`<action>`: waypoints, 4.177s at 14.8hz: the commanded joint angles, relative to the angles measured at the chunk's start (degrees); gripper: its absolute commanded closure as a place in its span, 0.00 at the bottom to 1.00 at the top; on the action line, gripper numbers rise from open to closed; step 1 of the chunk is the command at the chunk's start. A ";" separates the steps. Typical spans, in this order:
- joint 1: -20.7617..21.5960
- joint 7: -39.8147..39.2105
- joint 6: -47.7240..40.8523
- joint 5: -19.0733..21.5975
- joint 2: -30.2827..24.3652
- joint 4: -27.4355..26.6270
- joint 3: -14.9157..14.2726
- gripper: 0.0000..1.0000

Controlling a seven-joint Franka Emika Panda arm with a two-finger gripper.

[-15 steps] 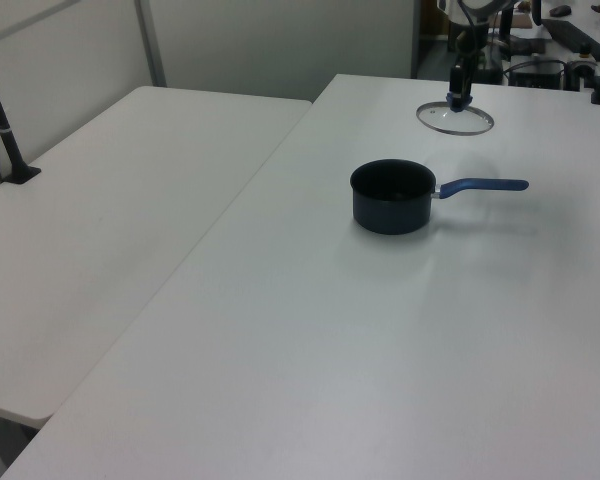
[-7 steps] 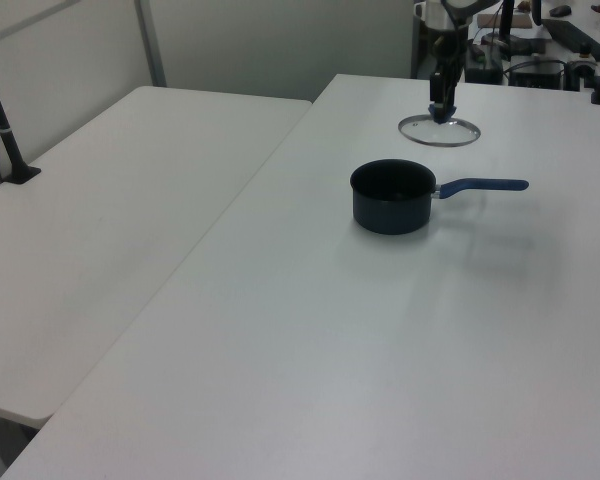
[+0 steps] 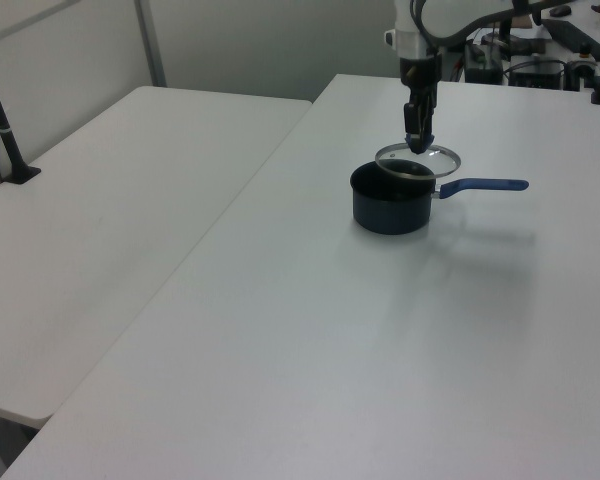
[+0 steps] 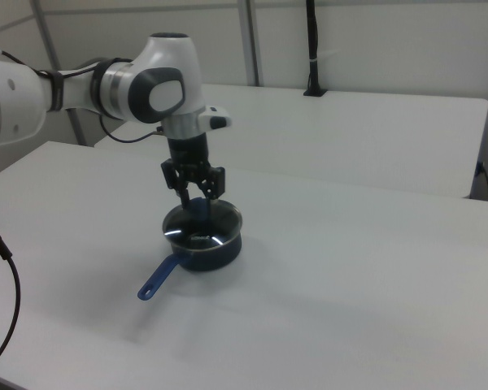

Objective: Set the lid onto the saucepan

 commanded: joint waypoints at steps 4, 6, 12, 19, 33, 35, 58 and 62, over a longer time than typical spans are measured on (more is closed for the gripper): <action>3.35 4.67 -1.25 -0.30 4.26 5.42 -2.15 0.62; 3.26 4.85 -1.25 -0.30 5.40 7.26 -2.06 0.62; 3.69 7.30 -0.90 -1.61 7.25 8.24 -0.92 0.62; 3.78 7.74 0.07 -1.70 7.69 8.33 -0.83 0.62; 3.78 9.33 2.09 -2.93 8.48 8.15 1.45 0.61; 3.78 9.59 2.18 -3.28 8.48 8.15 1.45 0.61; -14.05 13.20 0.07 -5.31 -15.31 -9.14 18.05 0.00; -16.25 11.97 0.16 -5.39 -17.89 -11.80 19.82 0.00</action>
